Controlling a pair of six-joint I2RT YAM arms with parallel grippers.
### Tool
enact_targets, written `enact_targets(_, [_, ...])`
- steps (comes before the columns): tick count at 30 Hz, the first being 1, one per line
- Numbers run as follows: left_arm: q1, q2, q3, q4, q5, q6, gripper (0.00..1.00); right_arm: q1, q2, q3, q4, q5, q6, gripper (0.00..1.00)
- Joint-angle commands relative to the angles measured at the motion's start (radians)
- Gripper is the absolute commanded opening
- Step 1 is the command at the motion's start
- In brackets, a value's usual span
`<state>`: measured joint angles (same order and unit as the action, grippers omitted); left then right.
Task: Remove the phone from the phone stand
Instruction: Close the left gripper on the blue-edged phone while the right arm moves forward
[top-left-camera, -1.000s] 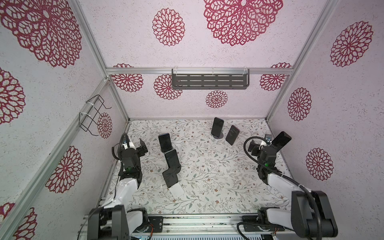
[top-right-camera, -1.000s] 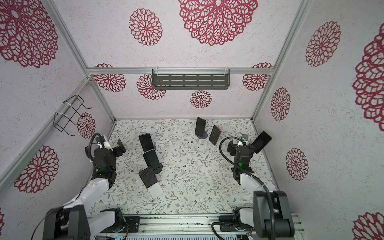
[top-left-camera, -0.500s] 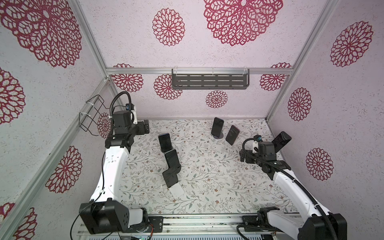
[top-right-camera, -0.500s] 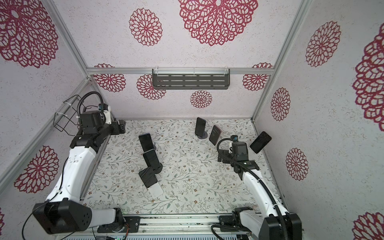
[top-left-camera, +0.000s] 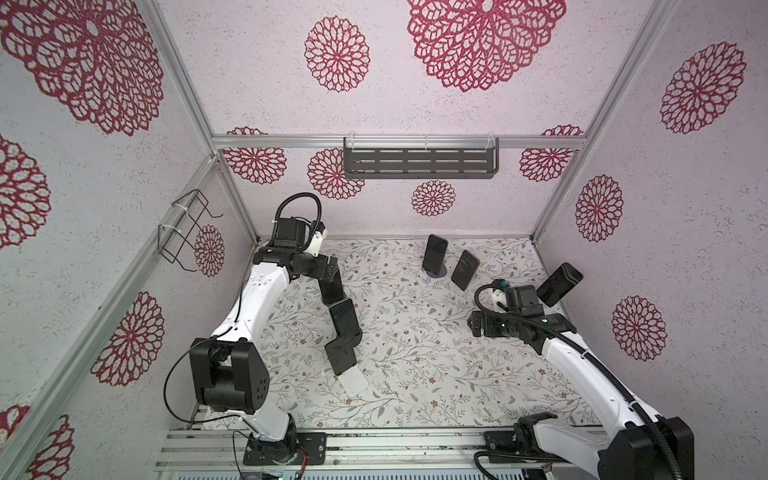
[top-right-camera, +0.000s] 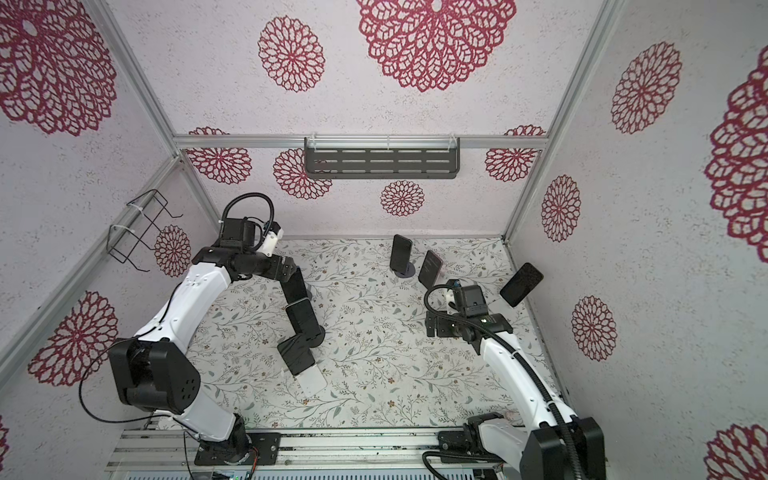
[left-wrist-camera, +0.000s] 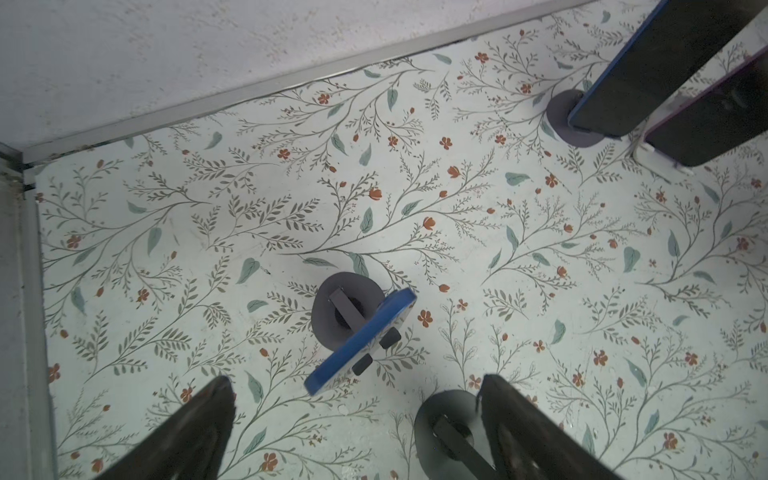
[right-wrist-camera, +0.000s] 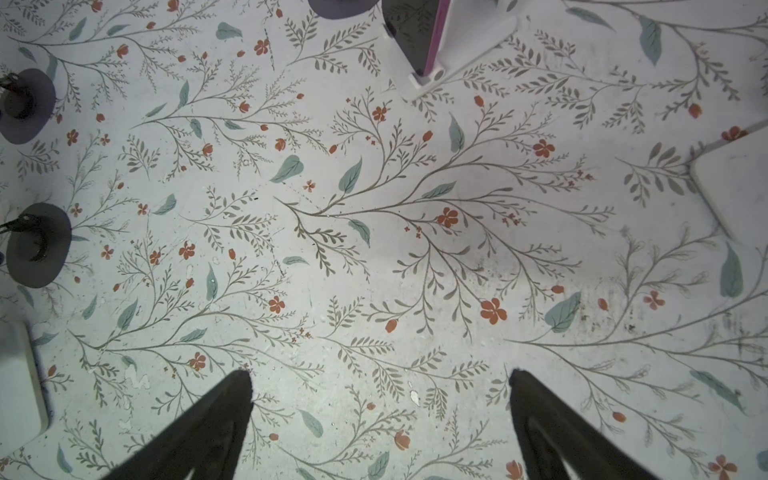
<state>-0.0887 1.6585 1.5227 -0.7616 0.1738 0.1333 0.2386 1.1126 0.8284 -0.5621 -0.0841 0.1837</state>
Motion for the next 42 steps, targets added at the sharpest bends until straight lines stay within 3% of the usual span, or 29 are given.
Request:
enact_targets(1, [0.009, 0.043, 0.056, -0.042, 0.05, 0.129, 0.95, 0.005, -0.025, 0.015, -0.04, -0.002, -0.011, 0.99])
enact_targets(8, [0.02, 0.131, 0.127, -0.104, 0.079, 0.213, 0.91, 0.007, -0.039, 0.0, -0.028, 0.004, -0.003, 0.99])
enact_targets(17, [0.033, 0.186, 0.164, -0.186, 0.131, 0.299, 0.78, 0.007, -0.004, 0.004, -0.031, -0.042, -0.003, 0.99])
enact_targets(23, [0.04, 0.219, 0.175, -0.197, 0.11, 0.293, 0.58, 0.007, 0.007, -0.002, -0.025, -0.03, -0.002, 0.99])
enact_targets(30, [0.041, 0.219, 0.183, -0.195, 0.102, 0.273, 0.28, 0.007, 0.03, -0.008, -0.011, -0.035, 0.009, 0.99])
enact_targets(42, [0.041, 0.19, 0.194, -0.207, 0.132, 0.262, 0.1, 0.008, 0.041, -0.031, 0.018, -0.056, 0.014, 0.99])
